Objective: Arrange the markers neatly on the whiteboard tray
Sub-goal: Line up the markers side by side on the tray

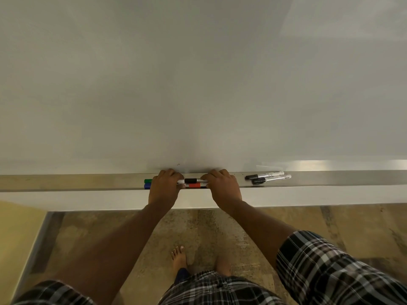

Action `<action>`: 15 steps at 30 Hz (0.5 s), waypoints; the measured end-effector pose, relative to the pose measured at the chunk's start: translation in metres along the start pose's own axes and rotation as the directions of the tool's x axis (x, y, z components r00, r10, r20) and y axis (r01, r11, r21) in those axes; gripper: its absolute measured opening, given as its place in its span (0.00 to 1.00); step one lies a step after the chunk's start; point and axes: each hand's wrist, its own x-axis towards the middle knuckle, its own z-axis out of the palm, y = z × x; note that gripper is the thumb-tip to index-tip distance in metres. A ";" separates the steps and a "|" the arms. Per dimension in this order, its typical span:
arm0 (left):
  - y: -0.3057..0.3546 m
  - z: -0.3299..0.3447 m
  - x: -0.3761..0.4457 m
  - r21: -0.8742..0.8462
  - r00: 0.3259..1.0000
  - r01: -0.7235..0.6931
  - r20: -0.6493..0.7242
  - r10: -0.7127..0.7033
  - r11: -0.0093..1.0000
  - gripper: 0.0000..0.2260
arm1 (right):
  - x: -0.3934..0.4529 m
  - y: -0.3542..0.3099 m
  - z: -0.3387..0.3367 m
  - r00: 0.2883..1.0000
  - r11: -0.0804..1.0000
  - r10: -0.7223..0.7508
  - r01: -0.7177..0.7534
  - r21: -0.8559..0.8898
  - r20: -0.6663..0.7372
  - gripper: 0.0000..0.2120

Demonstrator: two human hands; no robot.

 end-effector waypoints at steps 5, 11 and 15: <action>0.001 0.000 -0.001 0.000 1.000 -0.006 0.007 0.006 1.000 0.09 | 0.003 -0.003 -0.001 0.999 0.999 0.027 -0.026 0.035 -0.034 0.12; 0.001 -0.002 -0.002 -0.010 1.000 -0.010 0.006 0.010 1.000 0.09 | 0.002 -0.004 0.000 0.999 0.999 0.016 -0.013 0.043 -0.050 0.15; 0.001 -0.002 -0.003 -0.003 1.000 -0.015 0.004 0.015 1.000 0.09 | -0.001 0.000 -0.002 0.995 0.997 0.015 -0.008 0.077 -0.095 0.15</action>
